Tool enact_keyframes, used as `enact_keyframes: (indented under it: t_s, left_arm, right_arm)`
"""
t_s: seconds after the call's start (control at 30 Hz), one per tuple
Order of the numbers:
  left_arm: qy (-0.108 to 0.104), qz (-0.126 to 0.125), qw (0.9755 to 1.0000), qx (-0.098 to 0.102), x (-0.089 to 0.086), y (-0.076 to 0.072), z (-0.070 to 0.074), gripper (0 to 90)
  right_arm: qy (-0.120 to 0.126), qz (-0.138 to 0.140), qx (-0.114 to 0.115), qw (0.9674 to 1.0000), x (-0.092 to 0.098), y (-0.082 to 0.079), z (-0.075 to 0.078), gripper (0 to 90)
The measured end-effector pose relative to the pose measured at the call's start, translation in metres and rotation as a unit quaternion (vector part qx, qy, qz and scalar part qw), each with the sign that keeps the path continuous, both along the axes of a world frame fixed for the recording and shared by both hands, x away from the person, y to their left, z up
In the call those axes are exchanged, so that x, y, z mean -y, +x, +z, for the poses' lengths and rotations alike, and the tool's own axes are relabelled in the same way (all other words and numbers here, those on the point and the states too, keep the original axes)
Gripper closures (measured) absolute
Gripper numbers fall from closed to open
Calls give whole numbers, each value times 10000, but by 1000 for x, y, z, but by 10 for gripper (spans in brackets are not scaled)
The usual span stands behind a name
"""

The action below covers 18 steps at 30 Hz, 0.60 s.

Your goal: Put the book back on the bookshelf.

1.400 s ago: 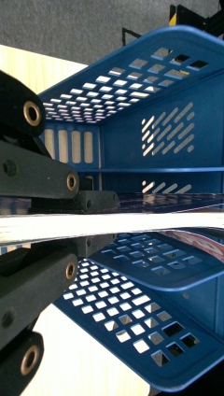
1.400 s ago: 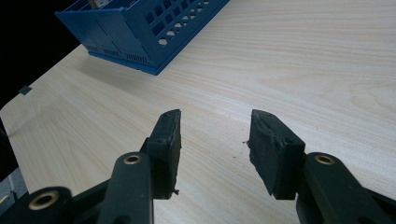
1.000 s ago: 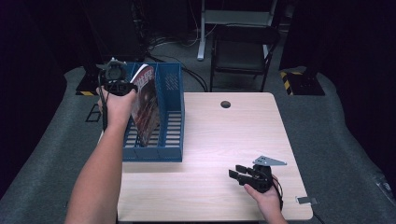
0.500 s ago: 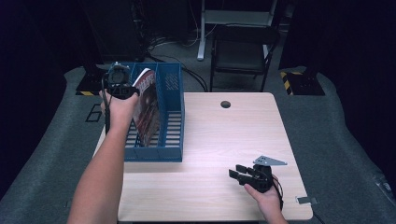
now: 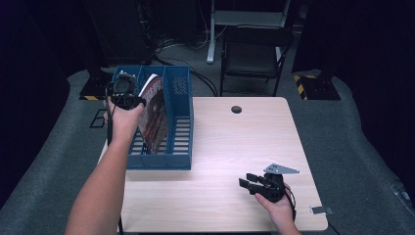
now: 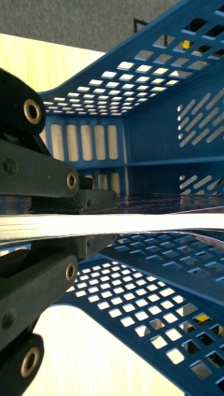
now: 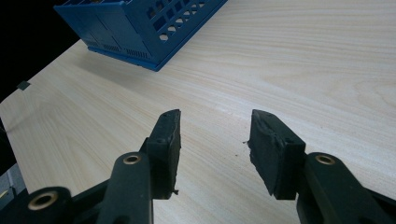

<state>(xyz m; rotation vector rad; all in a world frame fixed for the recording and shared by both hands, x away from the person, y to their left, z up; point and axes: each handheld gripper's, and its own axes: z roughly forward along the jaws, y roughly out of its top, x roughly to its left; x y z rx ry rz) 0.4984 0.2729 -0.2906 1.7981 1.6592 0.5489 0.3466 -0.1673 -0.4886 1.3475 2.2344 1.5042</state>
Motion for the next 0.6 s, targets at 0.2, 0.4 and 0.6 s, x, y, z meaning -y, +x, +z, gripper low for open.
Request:
enact_keyframes:
  t_s: [0.2,0.4,0.6]
  left_arm:
    - [-28,-90,9999,-62,-1,-3,0,821]
    - [-23,-257,9996,-147,0,-4,5,805]
    - [-14,-308,9993,-222,3,-1,14,806]
  right_arm:
    - [-24,16,-10,10000,-1,0,0,530]
    - [-58,22,-24,10000,-2,0,-2,530]
    - [-57,21,-34,10000,-2,1,-2,529]
